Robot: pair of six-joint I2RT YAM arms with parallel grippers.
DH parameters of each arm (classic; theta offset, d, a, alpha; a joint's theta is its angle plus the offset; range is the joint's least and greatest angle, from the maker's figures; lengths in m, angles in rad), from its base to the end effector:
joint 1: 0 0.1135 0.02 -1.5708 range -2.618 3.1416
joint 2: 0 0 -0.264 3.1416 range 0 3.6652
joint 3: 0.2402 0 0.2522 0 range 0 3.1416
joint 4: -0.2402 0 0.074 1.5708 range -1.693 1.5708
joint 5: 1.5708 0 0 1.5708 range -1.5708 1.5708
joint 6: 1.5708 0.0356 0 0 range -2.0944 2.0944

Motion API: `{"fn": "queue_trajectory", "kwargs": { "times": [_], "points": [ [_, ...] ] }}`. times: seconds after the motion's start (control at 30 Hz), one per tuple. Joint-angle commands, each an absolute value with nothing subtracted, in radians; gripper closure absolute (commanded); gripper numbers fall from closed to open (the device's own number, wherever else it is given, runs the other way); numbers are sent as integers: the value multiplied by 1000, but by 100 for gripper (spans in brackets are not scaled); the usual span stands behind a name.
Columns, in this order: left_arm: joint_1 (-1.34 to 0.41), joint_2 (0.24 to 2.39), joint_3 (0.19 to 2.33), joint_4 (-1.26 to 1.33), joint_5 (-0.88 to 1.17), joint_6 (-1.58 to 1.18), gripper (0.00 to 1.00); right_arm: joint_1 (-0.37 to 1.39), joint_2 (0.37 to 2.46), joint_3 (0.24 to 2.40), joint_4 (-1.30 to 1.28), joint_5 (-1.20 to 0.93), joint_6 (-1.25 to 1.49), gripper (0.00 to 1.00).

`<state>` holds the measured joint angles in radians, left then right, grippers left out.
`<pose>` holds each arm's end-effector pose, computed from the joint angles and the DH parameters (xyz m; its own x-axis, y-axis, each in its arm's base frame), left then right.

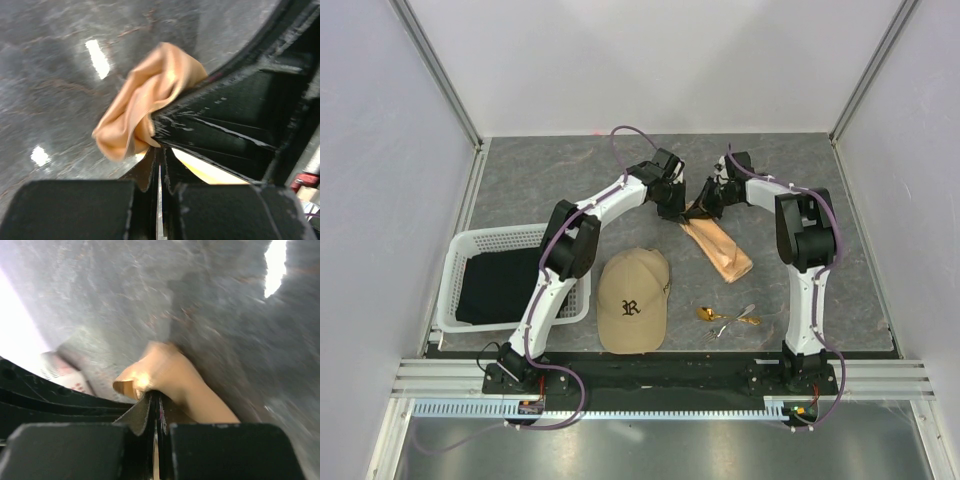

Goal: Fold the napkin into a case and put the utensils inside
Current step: Smooth out the smaller rectangle-folded napkin at the center of the board.

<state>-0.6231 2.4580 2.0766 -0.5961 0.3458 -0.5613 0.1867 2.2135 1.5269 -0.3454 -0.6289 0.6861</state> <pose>0.4270 -0.3217 0.1556 -0.9441 0.0618 -0.3237 0.2367 0.8107 -0.5355 0.4466 0.1057 0.1277 -0.9356 0.3447 -0.0771 0.1887 0.6724 0.7157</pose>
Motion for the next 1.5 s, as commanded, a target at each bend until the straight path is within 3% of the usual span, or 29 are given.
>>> {"fn": "queue_trajectory", "kwargs": {
  "times": [0.0,0.37,0.5,0.7,0.77,0.8,0.9,1.0,1.07,1.3,1.47],
  "points": [
    [-632,2422,2138,-541,405,-609,98,221,2290,1533,-236,-646,744,97],
    [-614,2398,2132,-546,342,-614,98,212,2247,1482,-295,-666,640,96],
    [-589,2502,2271,-561,408,-621,98,212,2212,1393,-290,-663,621,96],
    [-597,2542,2284,-557,463,-621,98,204,2207,1454,-316,-684,624,96],
    [-595,2530,2286,-558,482,-606,94,196,2194,1477,-333,-692,624,96],
    [-595,2522,2280,-558,497,-595,83,192,2188,1480,-340,-693,626,95],
    [-594,2465,2238,-561,505,-565,66,175,2166,1488,-353,-696,626,94],
    [-592,2395,2200,-560,482,-551,61,160,2148,1497,-373,-696,621,94],
    [-589,2356,2177,-558,473,-551,62,150,2138,1502,-383,-696,612,94],
    [-575,2356,2120,-532,482,-609,88,137,2106,1496,-397,-695,607,94],
    [-577,2358,2099,-532,474,-618,94,112,2083,1485,-408,-693,601,94]
  ]
}}
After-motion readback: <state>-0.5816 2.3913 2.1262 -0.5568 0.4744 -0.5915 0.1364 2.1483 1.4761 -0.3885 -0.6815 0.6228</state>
